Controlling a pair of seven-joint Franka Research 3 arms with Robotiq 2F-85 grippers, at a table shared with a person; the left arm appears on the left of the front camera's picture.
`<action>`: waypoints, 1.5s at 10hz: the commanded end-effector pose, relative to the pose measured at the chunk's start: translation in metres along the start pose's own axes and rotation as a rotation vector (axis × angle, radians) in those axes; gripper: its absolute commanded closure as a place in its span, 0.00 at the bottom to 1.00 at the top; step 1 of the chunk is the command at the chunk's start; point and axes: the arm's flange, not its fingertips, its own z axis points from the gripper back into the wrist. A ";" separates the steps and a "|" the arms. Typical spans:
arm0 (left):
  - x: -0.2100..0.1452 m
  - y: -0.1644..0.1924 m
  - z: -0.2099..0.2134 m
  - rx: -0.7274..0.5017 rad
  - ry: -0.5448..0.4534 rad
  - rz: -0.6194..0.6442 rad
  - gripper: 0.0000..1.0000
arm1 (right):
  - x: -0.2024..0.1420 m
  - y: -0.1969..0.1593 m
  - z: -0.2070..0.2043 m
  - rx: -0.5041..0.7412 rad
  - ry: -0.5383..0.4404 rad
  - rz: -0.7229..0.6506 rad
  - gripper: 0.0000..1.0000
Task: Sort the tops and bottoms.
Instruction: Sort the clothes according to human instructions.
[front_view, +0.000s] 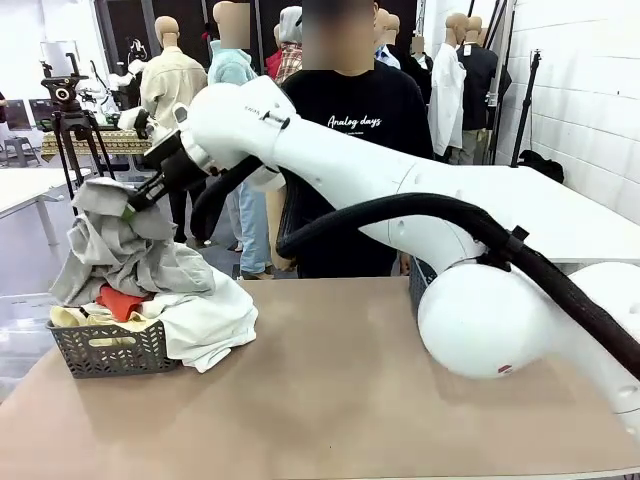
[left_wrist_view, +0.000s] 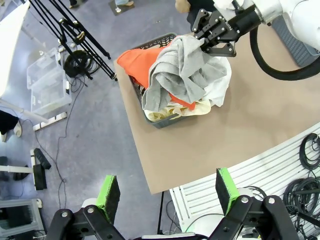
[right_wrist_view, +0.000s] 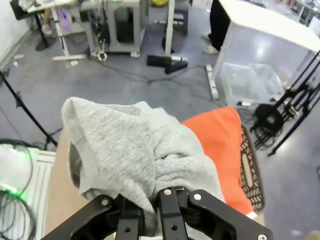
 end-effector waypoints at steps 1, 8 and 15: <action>-0.002 0.001 0.002 0.011 0.011 0.004 0.00 | 0.100 -0.133 -0.066 -0.028 0.064 -0.063 1.00; -0.002 0.001 0.002 0.011 0.011 0.004 0.00 | -0.006 -0.023 -0.015 0.059 0.048 -0.022 1.00; -0.002 0.001 0.002 0.011 0.011 0.004 0.00 | -0.005 -0.112 -0.116 0.158 0.075 0.108 1.00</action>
